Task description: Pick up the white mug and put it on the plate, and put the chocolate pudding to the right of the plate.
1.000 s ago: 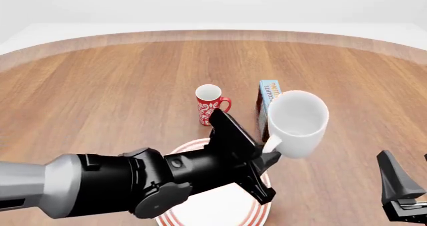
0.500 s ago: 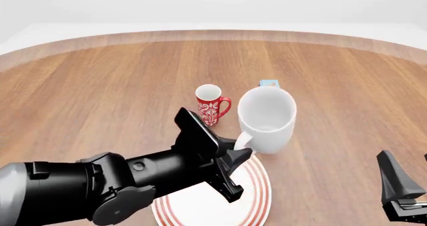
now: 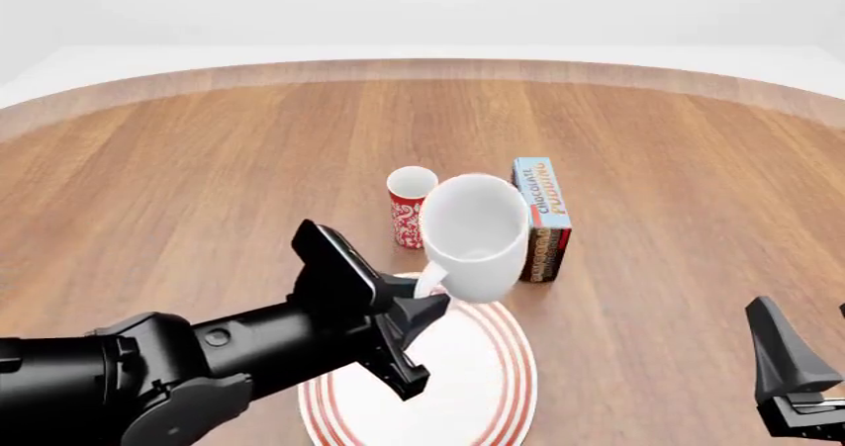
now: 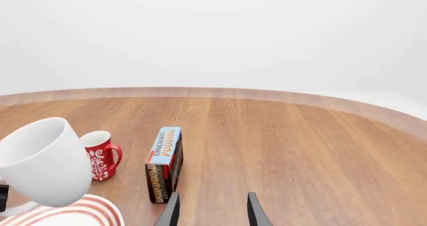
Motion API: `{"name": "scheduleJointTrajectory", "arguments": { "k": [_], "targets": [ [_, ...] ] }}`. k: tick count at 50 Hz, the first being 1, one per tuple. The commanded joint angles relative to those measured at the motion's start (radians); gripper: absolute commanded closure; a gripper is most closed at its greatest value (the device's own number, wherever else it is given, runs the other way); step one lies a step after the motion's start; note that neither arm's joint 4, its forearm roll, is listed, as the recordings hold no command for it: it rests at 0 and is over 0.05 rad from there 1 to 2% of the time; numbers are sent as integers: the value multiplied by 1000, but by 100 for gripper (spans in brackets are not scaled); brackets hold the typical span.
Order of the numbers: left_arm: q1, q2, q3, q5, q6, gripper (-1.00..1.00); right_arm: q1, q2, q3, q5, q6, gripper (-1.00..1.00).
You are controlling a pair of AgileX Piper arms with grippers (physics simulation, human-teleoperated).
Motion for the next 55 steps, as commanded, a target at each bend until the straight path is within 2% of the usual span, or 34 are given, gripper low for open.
{"name": "scheduleJointTrajectory", "arguments": {
  "k": [1, 25, 55],
  "targets": [
    [36, -47, 54, 24, 2, 100, 0, 0, 0, 0, 0, -100],
    [47, -59, 137, 23, -34, 100, 0, 0, 0, 0, 0, -100],
    [49, -37, 194, 4, -76, 100, 0, 0, 0, 0, 0, -100]
  ]
}}
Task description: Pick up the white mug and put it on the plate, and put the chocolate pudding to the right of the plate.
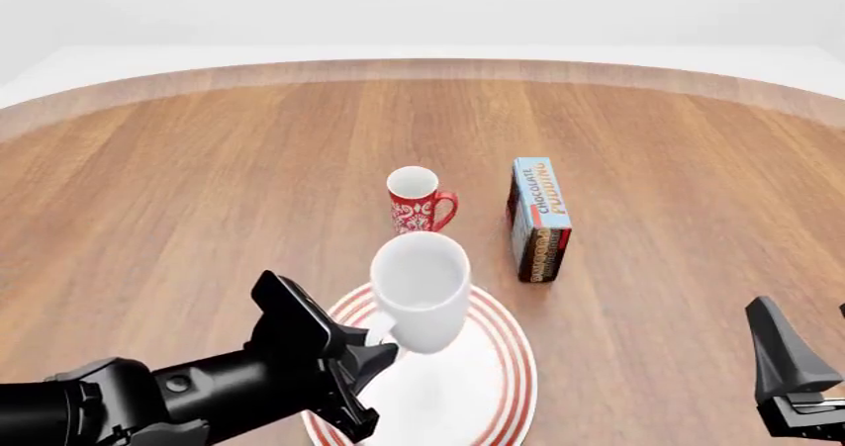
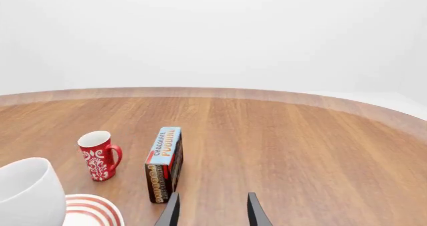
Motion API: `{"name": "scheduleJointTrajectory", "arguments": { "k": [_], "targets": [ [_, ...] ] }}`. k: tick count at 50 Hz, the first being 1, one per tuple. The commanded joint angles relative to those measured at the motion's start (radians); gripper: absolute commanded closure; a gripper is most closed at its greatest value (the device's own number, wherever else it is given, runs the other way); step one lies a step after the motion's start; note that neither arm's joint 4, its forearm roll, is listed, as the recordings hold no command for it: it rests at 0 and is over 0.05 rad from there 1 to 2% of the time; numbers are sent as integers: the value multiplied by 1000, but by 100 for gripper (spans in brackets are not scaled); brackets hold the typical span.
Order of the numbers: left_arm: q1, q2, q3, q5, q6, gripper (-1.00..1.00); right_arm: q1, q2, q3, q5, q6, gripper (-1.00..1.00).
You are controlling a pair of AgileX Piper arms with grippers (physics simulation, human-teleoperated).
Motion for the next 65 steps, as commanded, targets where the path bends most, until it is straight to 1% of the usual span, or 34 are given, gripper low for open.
{"name": "scheduleJointTrajectory", "arguments": {
  "k": [1, 7, 16, 29, 50, 65],
  "targets": [
    [4, 7, 17, -10, -9, 100, 0, 0, 0, 0, 0, -100],
    [9, 16, 28, -21, -17, 100, 0, 0, 0, 0, 0, -100],
    [8, 63, 48, -81, -39, 100, 0, 0, 0, 0, 0, -100],
    [14, 113, 63, -132, -60, 100, 0, 0, 0, 0, 0, -100],
    [19, 154, 81, -175, -77, 100, 0, 0, 0, 0, 0, -100],
    [40, 178, 88, -194, -79, 100, 0, 0, 0, 0, 0, -100]
  ]
}}
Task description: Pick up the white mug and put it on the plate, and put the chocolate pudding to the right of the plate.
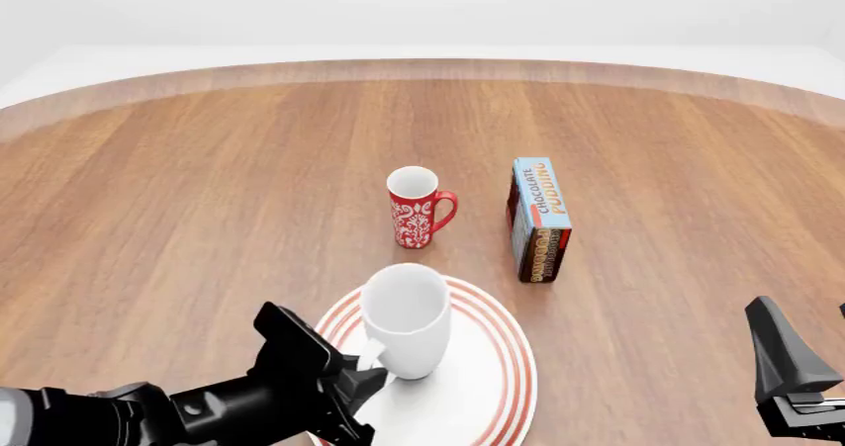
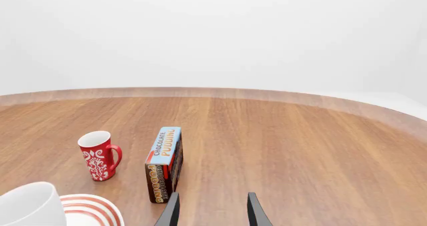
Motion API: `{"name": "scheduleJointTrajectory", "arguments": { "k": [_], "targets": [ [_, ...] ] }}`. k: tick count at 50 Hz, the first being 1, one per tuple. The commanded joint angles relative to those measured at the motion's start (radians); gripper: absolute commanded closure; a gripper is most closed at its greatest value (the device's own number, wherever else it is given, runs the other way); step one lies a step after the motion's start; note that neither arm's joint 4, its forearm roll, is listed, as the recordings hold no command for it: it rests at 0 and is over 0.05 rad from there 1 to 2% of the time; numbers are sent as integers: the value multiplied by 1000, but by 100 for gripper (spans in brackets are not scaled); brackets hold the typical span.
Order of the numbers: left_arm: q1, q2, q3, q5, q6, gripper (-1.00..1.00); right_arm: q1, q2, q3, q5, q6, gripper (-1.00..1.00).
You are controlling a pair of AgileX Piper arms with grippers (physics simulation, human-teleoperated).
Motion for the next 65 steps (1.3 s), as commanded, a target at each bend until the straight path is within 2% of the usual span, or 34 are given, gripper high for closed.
{"name": "scheduleJointTrajectory", "arguments": {
  "k": [1, 2, 3, 25, 37, 65],
  "targets": [
    [13, 18, 3, -18, 3, 100, 0, 0, 0, 0, 0, -100],
    [13, 18, 3, -17, 2, 100, 0, 0, 0, 0, 1, -100],
    [12, 22, 3, -18, 1, -100, 0, 0, 0, 0, 0, -100],
    [1, 23, 4, -11, -3, -100, 0, 0, 0, 0, 0, -100],
    [-14, -22, -6, 34, 3, -100, 0, 0, 0, 0, 0, -100],
    [17, -293, -65, 296, 93, -100, 0, 0, 0, 0, 0, -100]
  ]
}}
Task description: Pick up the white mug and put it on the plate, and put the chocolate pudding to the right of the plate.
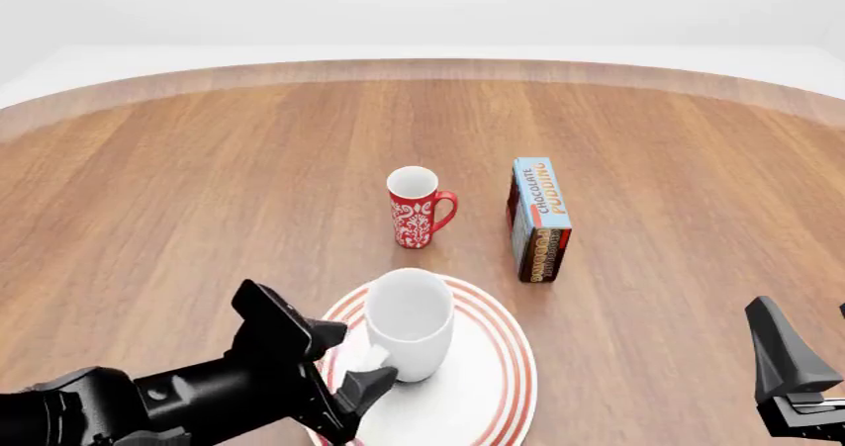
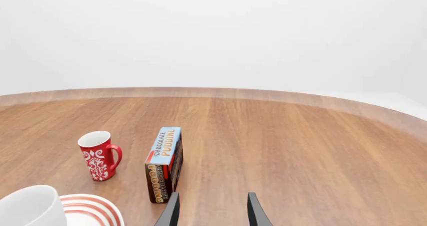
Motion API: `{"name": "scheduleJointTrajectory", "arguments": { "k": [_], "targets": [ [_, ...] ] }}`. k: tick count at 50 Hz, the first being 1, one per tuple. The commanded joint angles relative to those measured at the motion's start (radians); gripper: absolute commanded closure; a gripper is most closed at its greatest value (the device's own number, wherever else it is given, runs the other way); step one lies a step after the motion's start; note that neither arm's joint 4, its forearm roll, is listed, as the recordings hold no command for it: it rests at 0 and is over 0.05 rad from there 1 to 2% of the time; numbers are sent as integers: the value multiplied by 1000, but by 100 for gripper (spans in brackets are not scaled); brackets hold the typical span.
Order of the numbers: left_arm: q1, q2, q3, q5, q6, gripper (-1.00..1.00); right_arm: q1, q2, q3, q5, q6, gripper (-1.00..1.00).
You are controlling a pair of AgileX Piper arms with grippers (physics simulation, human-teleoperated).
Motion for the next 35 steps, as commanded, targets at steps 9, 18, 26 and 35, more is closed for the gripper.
{"name": "scheduleJointTrajectory", "arguments": {
  "k": [9, 18, 26, 35],
  "targets": [
    [22, -166, -50, 176, 71, -100, 0, 0, 0, 0, 0, -100],
    [71, -288, -91, 273, 119, -100, 0, 0, 0, 0, 0, -100],
    [114, -374, -130, 342, 162, -100, 0, 0, 0, 0, 1, -100],
    [189, -471, -137, 383, 184, -100, 0, 0, 0, 0, 0, -100]
  ]
}}
